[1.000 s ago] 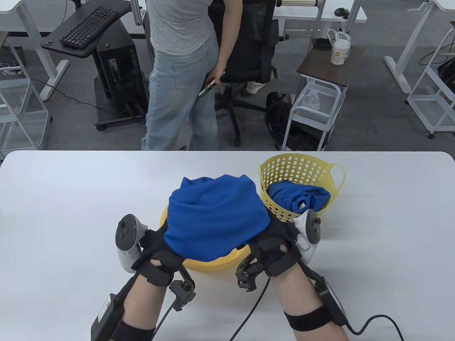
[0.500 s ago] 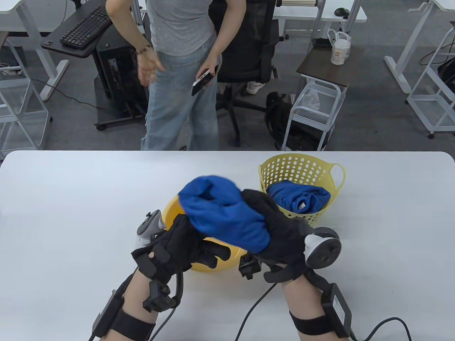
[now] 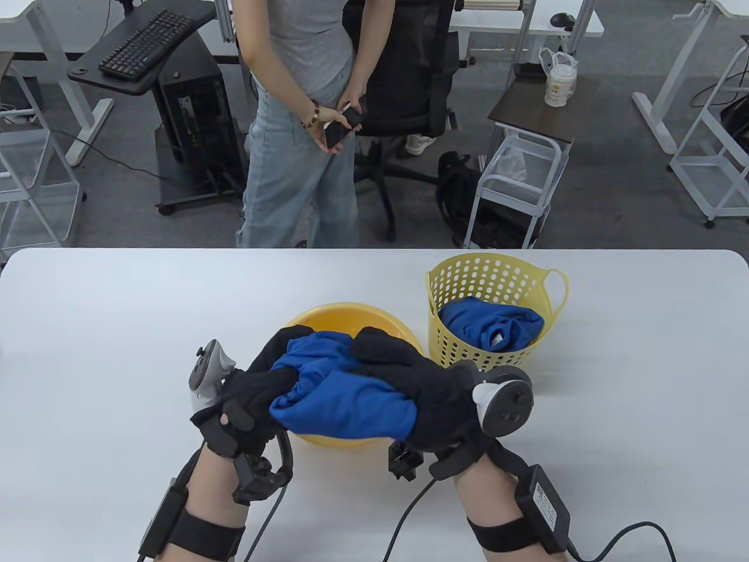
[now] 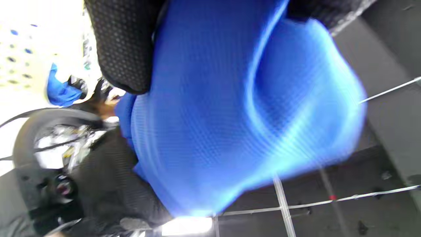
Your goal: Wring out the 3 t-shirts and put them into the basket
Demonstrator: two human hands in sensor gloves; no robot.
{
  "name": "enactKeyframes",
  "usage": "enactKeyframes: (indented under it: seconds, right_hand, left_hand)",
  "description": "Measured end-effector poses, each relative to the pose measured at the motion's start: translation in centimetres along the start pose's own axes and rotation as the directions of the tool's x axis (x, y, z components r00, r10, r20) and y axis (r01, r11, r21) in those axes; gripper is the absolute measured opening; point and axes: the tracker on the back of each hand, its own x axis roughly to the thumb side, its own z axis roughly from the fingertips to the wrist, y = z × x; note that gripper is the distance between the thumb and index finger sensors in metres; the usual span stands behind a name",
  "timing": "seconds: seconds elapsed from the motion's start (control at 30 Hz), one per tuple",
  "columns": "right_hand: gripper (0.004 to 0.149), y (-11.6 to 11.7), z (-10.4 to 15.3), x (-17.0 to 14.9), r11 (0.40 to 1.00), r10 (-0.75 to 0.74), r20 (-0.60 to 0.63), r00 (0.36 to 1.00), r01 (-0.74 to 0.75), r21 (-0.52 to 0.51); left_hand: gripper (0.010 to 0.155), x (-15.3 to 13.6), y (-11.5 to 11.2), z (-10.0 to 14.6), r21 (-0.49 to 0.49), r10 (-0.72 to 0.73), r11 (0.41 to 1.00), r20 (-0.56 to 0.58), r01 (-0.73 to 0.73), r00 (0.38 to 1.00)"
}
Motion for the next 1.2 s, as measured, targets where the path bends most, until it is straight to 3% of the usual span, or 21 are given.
enactKeyframes:
  seconds: [0.07, 0.17, 0.2, 0.27, 0.4, 0.57, 0.6, 0.67, 0.7, 0.77, 0.83, 0.9, 1.03, 1.13, 1.17, 1.2]
  right_hand:
    - [0.042, -0.6, 0.4, -2.1, 0.986, -0.165, -0.185, 0.969, 0.157, -0.059]
    - [0.042, -0.9, 0.8, -4.0, 0.95, -0.311, -0.44, 0.842, 0.282, -0.132]
    - [0.042, -1.3, 0.9, -4.4, 0.943, -0.326, -0.522, 0.788, 0.307, -0.126]
    - [0.042, -1.9, 1.1, -5.0, 0.947, -0.3, -0.589, 0.751, 0.309, -0.089]
    - [0.041, -2.8, 1.1, -5.1, 0.973, -0.221, -0.625, 0.749, 0.21, -0.092]
    - [0.039, -3.1, 1.1, -4.5, 0.984, -0.177, -0.634, 0.753, 0.152, -0.095]
    - [0.039, -3.1, 1.0, -4.3, 0.992, -0.128, -0.631, 0.765, 0.105, -0.073]
    - [0.039, -3.0, 0.9, -3.9, 0.999, -0.043, -0.629, 0.776, 0.033, -0.027]
    - [0.039, -2.7, 0.8, -3.6, 0.999, 0.015, -0.618, 0.786, -0.04, -0.026]
    - [0.039, -2.4, 0.8, -3.2, 0.991, 0.101, -0.608, 0.787, -0.131, -0.005]
    - [0.04, -2.6, 0.7, -3.1, 0.984, 0.145, -0.605, 0.783, -0.177, 0.007]
    - [0.042, -3.1, 0.7, -3.4, 0.99, 0.13, -0.622, 0.772, -0.14, 0.033]
    - [0.048, -2.9, 0.7, -3.7, 0.986, 0.166, -0.658, 0.734, -0.133, 0.1]
    - [0.065, -1.8, 0.6, -3.4, 0.956, 0.291, -0.654, 0.699, -0.235, 0.174]
    - [0.066, -1.5, 0.7, -3.4, 0.944, 0.327, -0.652, 0.685, -0.275, 0.185]
    - [0.068, -1.5, 0.7, -3.3, 0.942, 0.329, -0.651, 0.684, -0.284, 0.178]
  left_hand:
    - [0.058, 0.5, -0.8, -0.1, 0.025, -0.103, 0.994, 0.022, 0.103, 0.994]
    - [0.057, 0.5, -1.6, -0.3, 0.019, -0.223, 0.975, 0.013, 0.223, 0.975]
    - [0.058, 0.8, -2.0, -0.3, 0.009, -0.298, 0.955, -0.006, 0.298, 0.955]
    - [0.061, 1.3, -2.7, -0.3, -0.033, -0.44, 0.898, -0.027, 0.439, 0.898]
    - [0.059, 1.5, -3.9, -0.5, -0.072, -0.619, 0.785, -0.04, 0.615, 0.785]
    - [0.056, 0.6, -3.9, -0.4, -0.155, -0.544, 0.83, -0.02, 0.535, 0.839]
    - [0.064, 0.4, -3.8, -0.4, -0.157, -0.511, 0.852, -0.043, 0.5, 0.858]
    - [0.076, 0.1, -3.8, -0.3, -0.106, -0.499, 0.866, -0.119, 0.488, 0.859]
    - [0.078, -0.1, -4.1, -0.3, -0.054, -0.535, 0.844, -0.143, 0.534, 0.832]
    - [0.084, 0.0, -4.9, -0.3, 0.034, -0.737, 0.661, -0.16, 0.75, 0.657]
    - [0.101, 0.1, -6.0, -0.4, 0.049, -0.879, 0.451, -0.151, 0.891, 0.453]
    - [0.124, 0.0, -6.9, -0.6, 0.033, -0.935, 0.337, -0.1, 0.941, 0.339]
    - [0.119, -0.4, -8.2, -0.8, -0.034, -0.998, 0.041, -0.045, 0.999, 0.039]
    - [0.112, -1.2, -8.8, -1.0, -0.121, -0.985, -0.123, -0.102, 0.985, -0.136]
    - [0.11, -1.4, -8.7, -0.9, -0.099, -0.98, -0.136, -0.129, 0.986, -0.149]
    - [0.105, -1.4, -8.5, -0.9, -0.069, -0.984, -0.109, -0.136, 0.992, -0.117]
